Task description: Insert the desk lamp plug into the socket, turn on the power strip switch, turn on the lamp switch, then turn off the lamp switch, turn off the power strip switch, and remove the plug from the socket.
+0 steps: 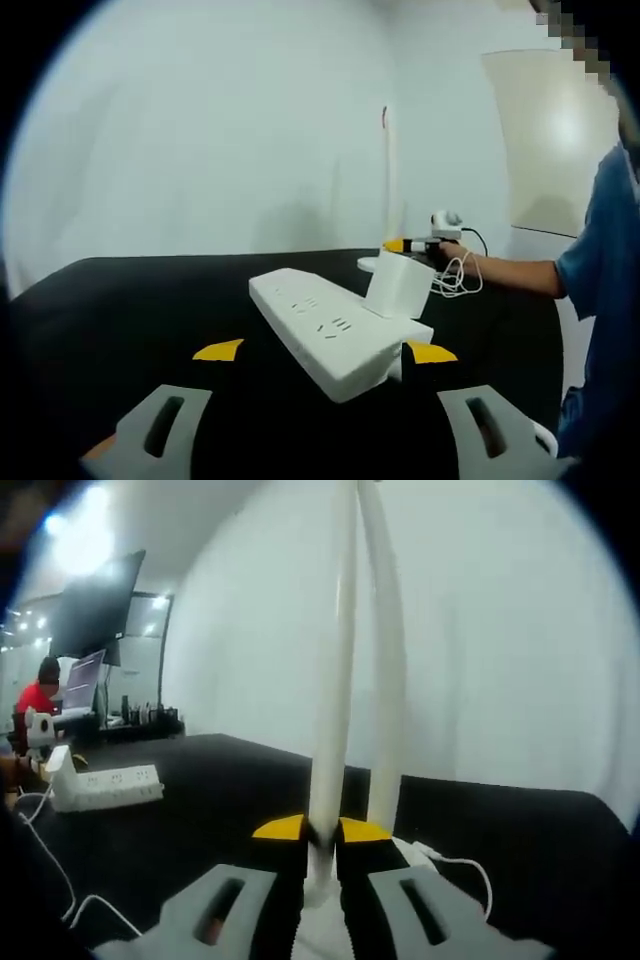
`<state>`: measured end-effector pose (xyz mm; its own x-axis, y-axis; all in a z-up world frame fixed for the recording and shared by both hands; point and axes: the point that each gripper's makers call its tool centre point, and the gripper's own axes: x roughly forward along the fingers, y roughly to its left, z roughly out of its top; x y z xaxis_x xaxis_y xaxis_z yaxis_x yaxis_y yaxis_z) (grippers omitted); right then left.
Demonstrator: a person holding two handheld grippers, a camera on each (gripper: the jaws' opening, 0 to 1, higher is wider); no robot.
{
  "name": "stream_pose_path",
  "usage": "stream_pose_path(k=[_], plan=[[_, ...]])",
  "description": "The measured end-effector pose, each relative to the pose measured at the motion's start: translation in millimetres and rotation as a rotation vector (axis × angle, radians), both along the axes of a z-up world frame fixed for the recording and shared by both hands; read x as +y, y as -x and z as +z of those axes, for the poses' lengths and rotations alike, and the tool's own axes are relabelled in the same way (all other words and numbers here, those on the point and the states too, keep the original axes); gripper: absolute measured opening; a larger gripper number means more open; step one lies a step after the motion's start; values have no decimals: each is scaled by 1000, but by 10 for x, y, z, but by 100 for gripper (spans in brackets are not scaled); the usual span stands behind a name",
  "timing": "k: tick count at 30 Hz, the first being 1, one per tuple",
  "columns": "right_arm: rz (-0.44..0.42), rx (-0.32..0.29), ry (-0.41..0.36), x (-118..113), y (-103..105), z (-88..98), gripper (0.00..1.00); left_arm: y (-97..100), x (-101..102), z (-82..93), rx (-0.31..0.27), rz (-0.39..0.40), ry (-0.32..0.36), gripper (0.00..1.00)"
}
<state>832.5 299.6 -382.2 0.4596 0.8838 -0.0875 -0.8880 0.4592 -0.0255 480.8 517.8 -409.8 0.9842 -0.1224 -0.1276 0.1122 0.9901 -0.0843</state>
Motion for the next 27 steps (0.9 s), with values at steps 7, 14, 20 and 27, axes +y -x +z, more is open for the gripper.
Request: stream_pose_path(k=[7,14,20,27], plan=[[-9,0,0,-23,-87,-26,13,1,-10,-10,2,-1,-3,59],[-24,-11,7,-39,-120,-40,13,-7,-16,-19,6,-1,-7,59],[-29,-32,22,-28,-117,-45,13,-6,-6,-23,9,1,-7,59],[-7,16,-3,-13,-35,-44,14,2,5,-14,4,5,1,58]])
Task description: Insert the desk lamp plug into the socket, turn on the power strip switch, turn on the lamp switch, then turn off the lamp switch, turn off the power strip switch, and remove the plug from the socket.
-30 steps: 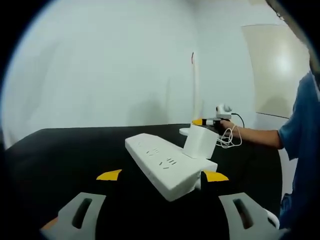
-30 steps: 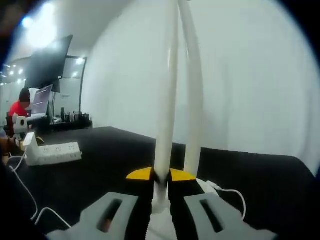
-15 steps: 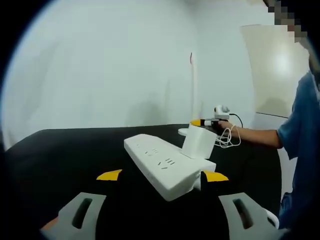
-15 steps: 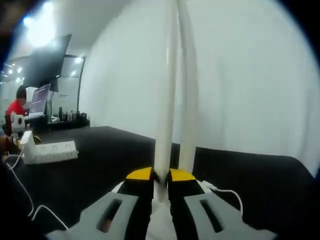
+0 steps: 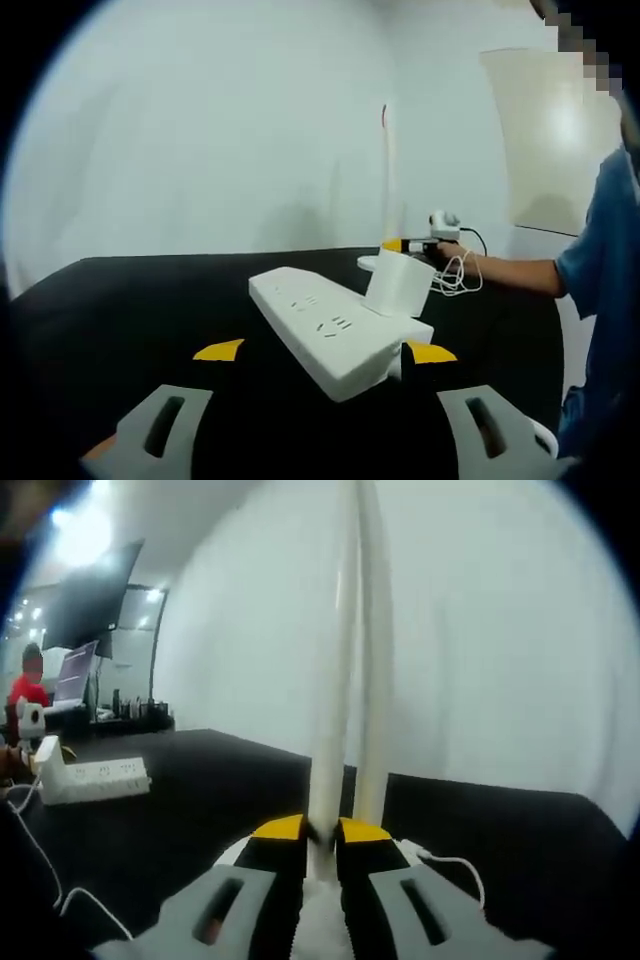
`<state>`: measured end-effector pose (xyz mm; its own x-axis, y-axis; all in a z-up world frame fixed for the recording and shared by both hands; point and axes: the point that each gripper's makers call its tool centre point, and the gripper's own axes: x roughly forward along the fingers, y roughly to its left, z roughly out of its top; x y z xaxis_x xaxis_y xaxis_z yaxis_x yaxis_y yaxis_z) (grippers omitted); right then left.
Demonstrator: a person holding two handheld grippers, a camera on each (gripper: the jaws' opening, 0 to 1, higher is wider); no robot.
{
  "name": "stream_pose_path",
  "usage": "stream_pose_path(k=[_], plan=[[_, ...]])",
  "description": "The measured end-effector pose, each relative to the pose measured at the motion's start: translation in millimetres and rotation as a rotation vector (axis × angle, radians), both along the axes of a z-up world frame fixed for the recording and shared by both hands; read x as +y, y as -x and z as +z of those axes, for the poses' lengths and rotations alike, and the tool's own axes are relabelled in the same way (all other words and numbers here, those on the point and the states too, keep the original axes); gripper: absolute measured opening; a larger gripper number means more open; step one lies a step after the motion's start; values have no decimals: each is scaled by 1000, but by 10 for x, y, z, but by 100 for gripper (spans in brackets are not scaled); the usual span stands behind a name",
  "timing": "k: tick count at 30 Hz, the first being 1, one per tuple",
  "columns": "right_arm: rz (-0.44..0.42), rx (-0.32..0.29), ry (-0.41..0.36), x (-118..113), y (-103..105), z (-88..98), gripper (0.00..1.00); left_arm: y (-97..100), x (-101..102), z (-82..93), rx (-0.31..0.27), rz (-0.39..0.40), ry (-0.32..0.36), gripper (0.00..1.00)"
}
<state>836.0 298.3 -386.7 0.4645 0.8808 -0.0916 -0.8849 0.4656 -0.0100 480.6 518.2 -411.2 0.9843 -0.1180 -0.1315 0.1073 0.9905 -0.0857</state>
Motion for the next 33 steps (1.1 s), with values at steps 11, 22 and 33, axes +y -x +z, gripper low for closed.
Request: stream_pose_path(k=[11,22,33], plan=[[63,147,-169,-251,209,347,23,10,-1,1,-3,-7,1,58],[266,109,-89,40,839,546,39,-14,-23,33,-21,-17,10,57],[404,142,-201,55,1362,961,88,-12,-31,71,-45,-35,22,56]])
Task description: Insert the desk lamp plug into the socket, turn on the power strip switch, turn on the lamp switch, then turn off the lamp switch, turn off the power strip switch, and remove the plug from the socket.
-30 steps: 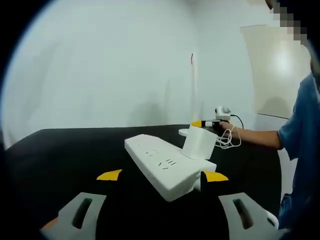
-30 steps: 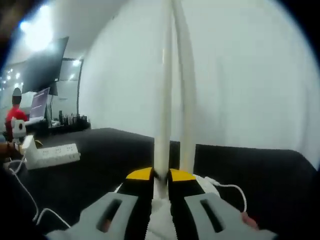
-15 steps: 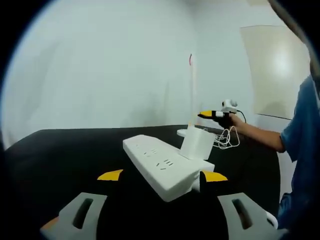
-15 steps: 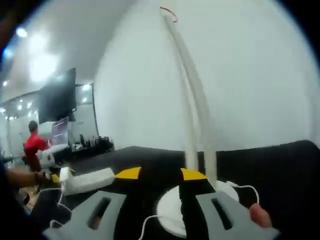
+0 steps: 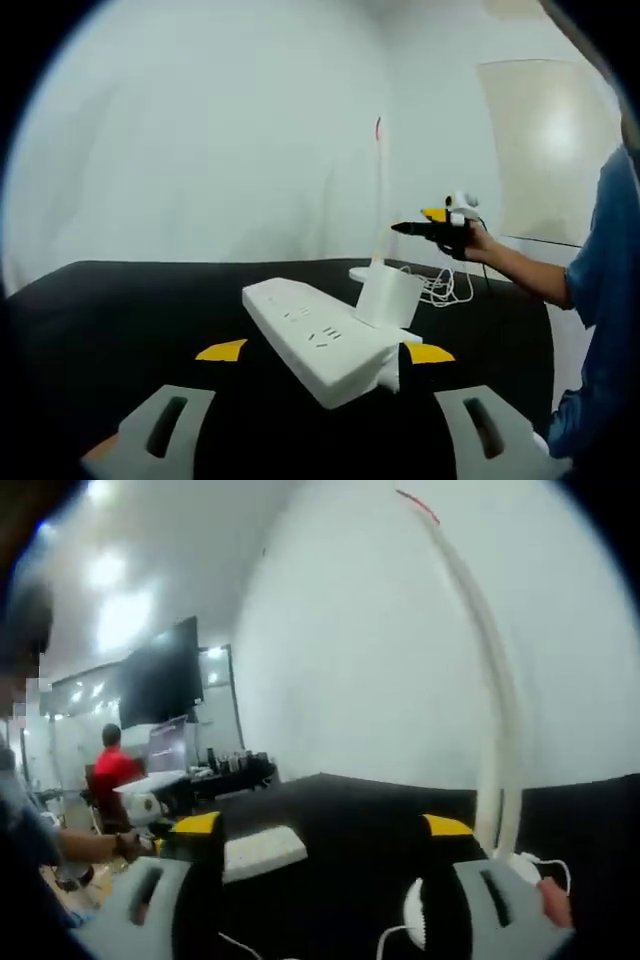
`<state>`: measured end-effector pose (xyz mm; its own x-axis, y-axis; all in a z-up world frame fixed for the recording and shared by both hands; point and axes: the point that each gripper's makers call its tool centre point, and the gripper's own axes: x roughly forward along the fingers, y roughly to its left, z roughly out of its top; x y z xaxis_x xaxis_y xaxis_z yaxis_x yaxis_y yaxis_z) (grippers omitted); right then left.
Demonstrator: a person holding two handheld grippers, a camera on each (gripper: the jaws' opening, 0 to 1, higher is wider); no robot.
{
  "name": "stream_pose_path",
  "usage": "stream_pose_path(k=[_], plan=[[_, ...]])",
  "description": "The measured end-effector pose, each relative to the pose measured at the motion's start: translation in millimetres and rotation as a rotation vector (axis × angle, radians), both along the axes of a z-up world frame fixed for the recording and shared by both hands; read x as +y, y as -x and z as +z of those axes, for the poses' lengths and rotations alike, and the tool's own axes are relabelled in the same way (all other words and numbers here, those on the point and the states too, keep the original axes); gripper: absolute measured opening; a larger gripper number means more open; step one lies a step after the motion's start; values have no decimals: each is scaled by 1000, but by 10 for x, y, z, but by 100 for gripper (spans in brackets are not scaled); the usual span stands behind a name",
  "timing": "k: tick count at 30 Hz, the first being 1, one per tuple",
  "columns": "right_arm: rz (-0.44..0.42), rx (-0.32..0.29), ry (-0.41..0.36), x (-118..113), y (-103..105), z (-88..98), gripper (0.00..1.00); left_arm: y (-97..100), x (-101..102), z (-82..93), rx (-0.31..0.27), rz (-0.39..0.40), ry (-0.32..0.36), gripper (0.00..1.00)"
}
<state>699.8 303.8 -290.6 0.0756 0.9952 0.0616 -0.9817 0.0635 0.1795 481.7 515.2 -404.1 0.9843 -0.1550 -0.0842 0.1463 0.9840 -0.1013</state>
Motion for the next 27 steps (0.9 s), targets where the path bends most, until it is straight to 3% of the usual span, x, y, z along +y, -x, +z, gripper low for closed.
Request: stream_pose_path(k=[3,8,11,18,24,27], plan=[[27,-28,-3,-21,138,58,96,1,-10,7,-6,-6,1,56],[45,-80,82,-56,305,-48,96,5,-53,-22,6,-11,-16,55],[39,-90,94,-100,372,-68,96,15,-47,-12,4,-13,-8,56],[24,-52,57,-251,557,-98,96,17,-35,14,-3,-11,3,56],[-1,-26,110,-421,731,-422,96,13,-41,3,7,-17,4,55],[-25,-22,124,-518,726,-482,96,15,-58,-1,9,-21,0,55]])
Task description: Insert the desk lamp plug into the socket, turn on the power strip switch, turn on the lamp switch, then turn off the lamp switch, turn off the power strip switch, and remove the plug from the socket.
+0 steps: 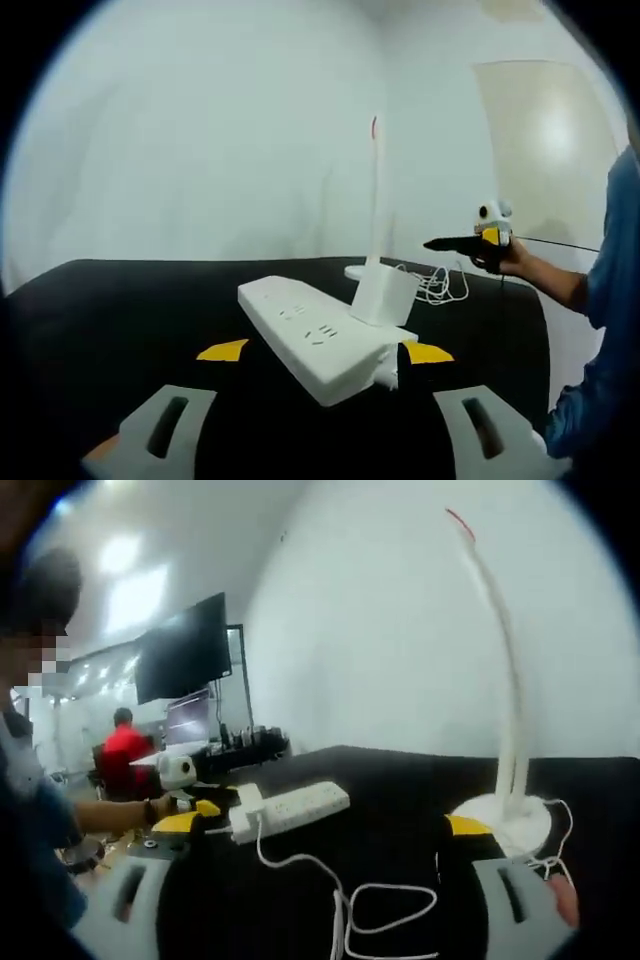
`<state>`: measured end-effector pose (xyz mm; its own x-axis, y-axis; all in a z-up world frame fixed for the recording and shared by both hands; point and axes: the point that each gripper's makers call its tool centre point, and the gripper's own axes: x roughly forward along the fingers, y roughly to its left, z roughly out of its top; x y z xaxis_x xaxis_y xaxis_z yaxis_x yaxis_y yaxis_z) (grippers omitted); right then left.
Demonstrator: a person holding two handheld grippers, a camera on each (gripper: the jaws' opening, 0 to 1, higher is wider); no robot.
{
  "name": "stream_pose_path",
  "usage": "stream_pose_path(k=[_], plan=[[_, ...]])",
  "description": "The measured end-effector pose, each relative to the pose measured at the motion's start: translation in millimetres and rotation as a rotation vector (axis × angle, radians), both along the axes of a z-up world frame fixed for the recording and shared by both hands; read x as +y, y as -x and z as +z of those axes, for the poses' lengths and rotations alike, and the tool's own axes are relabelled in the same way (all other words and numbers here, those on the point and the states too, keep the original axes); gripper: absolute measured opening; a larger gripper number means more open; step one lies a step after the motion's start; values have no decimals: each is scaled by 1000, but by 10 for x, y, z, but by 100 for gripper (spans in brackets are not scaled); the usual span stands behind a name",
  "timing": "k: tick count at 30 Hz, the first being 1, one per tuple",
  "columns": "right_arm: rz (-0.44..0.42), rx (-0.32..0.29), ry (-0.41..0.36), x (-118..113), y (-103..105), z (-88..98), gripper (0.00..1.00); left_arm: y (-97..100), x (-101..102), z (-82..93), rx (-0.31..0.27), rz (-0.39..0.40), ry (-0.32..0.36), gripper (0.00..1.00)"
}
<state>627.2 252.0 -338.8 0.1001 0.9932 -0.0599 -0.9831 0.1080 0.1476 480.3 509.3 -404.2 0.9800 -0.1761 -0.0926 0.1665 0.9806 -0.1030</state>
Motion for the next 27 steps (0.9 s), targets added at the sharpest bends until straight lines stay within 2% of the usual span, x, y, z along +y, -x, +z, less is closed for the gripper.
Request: stream_pose_path(k=[8,10,17,27], plan=[[-37,-1,-42,-181,1,81,96,-1,3,8,-3,-1,5,55],[-37,5,-46,-189,30,50,96,0,4,4,0,-1,5,55],[-52,-10,13,-204,114,-200,96,4,-12,-8,6,-5,2,55],[-73,4,-9,-311,139,-230,96,0,25,-13,9,-5,2,54]])
